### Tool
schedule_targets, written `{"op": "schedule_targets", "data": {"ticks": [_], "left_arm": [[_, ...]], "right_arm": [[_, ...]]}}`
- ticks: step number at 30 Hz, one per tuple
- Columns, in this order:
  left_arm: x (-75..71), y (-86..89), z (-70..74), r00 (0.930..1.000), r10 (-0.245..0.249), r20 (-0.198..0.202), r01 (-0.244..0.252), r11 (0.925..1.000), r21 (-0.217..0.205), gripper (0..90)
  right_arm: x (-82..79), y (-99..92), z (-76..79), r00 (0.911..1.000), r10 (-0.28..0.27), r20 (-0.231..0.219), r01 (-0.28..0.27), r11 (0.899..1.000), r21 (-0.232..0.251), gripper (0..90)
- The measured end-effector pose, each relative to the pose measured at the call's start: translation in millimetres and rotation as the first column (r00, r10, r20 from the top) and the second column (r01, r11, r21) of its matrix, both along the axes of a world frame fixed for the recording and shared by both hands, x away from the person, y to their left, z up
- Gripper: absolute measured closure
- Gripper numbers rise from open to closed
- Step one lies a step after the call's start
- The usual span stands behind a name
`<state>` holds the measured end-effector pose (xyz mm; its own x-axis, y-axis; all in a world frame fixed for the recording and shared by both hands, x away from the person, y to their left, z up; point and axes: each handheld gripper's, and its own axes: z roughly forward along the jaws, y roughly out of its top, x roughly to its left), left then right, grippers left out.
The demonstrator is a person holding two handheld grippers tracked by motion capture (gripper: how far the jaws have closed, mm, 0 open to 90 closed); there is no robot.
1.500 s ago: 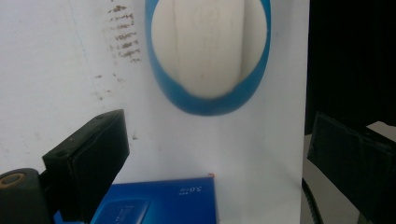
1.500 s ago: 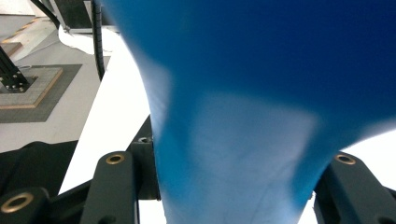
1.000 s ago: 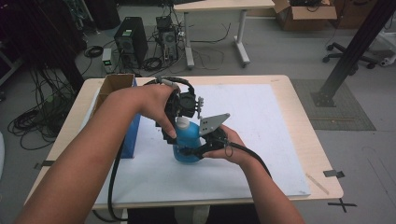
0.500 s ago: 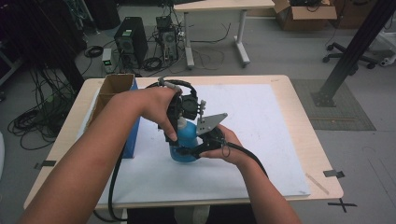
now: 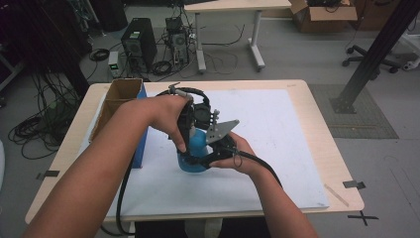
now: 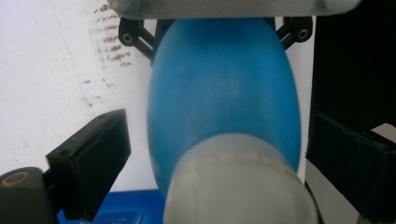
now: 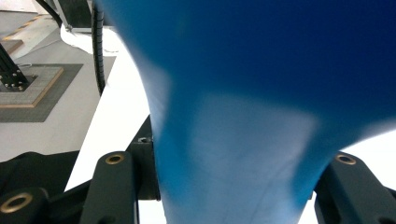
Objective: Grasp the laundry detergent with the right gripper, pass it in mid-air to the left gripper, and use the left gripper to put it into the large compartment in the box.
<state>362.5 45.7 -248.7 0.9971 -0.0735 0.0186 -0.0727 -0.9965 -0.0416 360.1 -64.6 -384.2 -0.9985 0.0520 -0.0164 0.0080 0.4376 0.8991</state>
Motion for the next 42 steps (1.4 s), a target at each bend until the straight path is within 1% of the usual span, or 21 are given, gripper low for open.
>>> {"op": "schedule_targets", "data": {"ticks": [1, 3, 6, 11, 15, 17, 18, 27, 31, 32, 33, 36, 37, 38, 40, 42], "left_arm": [[0.1, 0.2, -0.2, 1.0000, -0.001, -0.005, 0.001, 1.0000, 0.001, 9.9], [-0.1, 0.6, -0.3, 1.0000, -0.002, 0.000, 0.002, 1.0000, 0.000, 10.3], [-0.5, 1.4, 0.0, 1.0000, -0.004, 0.001, 0.004, 1.0000, -0.002, 12.7], [-1.3, 2.7, -1.2, 1.0000, -0.004, -0.001, 0.004, 1.0000, -0.004, 14.4], [-1.6, 3.4, -1.2, 1.0000, -0.005, -0.005, 0.005, 1.0000, -0.001, 16.3], [-1.7, 3.5, -1.3, 1.0000, -0.006, -0.005, 0.006, 1.0000, 0.000, 16.8], [-1.8, 3.5, -1.5, 1.0000, -0.005, -0.005, 0.005, 1.0000, 0.000, 17.0], [-2.5, 2.3, -1.1, 0.9999, -0.013, -0.008, 0.013, 0.9999, 0.001, 22.2], [-2.5, 2.1, -1.2, 0.9999, -0.010, -0.006, 0.010, 0.9999, -0.002, 22.6], [-2.4, 2.0, -1.2, 0.9999, -0.011, -0.006, 0.011, 0.9999, -0.001, 22.7], [-2.6, 1.9, -1.1, 0.9999, -0.009, -0.005, 0.009, 1.0000, 0.000, 22.7], [-3.3, 2.0, -1.6, 0.9999, -0.011, -0.001, 0.011, 0.9999, -0.001, 23.1], [-3.4, 2.1, -1.6, 0.9999, -0.011, -0.001, 0.011, 0.9999, 0.000, 23.2], [-3.4, 2.2, -1.5, 0.9999, -0.009, -0.004, 0.009, 1.0000, -0.001, 23.7], [-4.1, 1.7, -1.0, 0.9999, -0.010, -0.011, 0.010, 1.0000, 0.002, 28.0], [-4.2, 0.9, -1.2, 0.9999, -0.013, -0.009, 0.013, 0.9999, 0.005, 28.7]], "right_arm": [[0.0, 0.3, 0.4, 1.0000, 0.000, 0.002, 0.000, 1.000, 0.000, 44.8], [0.6, 0.6, 0.7, 0.9999, 0.001, 0.010, -0.001, 1.000, -0.003, 44.8], [-0.6, 1.5, 1.1, 1.0000, 0.002, -0.004, -0.002, 1.000, 0.001, 44.8], [-0.5, 2.9, 1.7, 1.0000, 0.002, 0.004, -0.002, 1.000, -0.002, 44.7], [-0.4, 3.3, 2.5, 1.0000, 0.004, 0.004, -0.004, 1.000, 0.010, 44.7], [-0.6, 3.4, 3.4, 1.0000, 0.004, 0.002, -0.004, 1.000, 0.015, 44.8], [-1.4, 3.5, 4.0, 0.9999, 0.007, -0.008, -0.007, 1.000, 0.017, 44.8], [-2.6, 3.3, 5.3, 1.0000, 0.004, -0.001, -0.004, 1.000, 0.012, 44.8], [-2.4, 2.9, 5.8, 1.0000, 0.002, 0.001, -0.002, 1.000, 0.014, 44.8], [-1.6, 2.7, 5.6, 0.9999, 0.000, 0.013, 0.000, 1.000, 0.011, 44.8], [-2.6, 2.9, 5.7, 1.0000, 0.002, 0.000, -0.002, 1.000, 0.015, 44.8], [-3.0, 3.1, 5.5, 1.0000, 0.001, -0.002, -0.001, 1.000, 0.016, 44.8], [-2.3, 3.0, 5.4, 0.9999, 0.000, 0.011, 0.000, 1.000, 0.011, 44.8], [-2.4, 3.0, 5.5, 0.9999, -0.001, 0.012, 0.001, 1.000, 0.009, 44.8], [-2.9, 3.1, 5.8, 1.0000, 0.000, 0.004, 0.000, 1.000, 0.009, 44.8], [-3.3, 3.5, 6.4, 1.0000, 0.005, 0.001, -0.005, 1.000, 0.014, 44.8]]}}
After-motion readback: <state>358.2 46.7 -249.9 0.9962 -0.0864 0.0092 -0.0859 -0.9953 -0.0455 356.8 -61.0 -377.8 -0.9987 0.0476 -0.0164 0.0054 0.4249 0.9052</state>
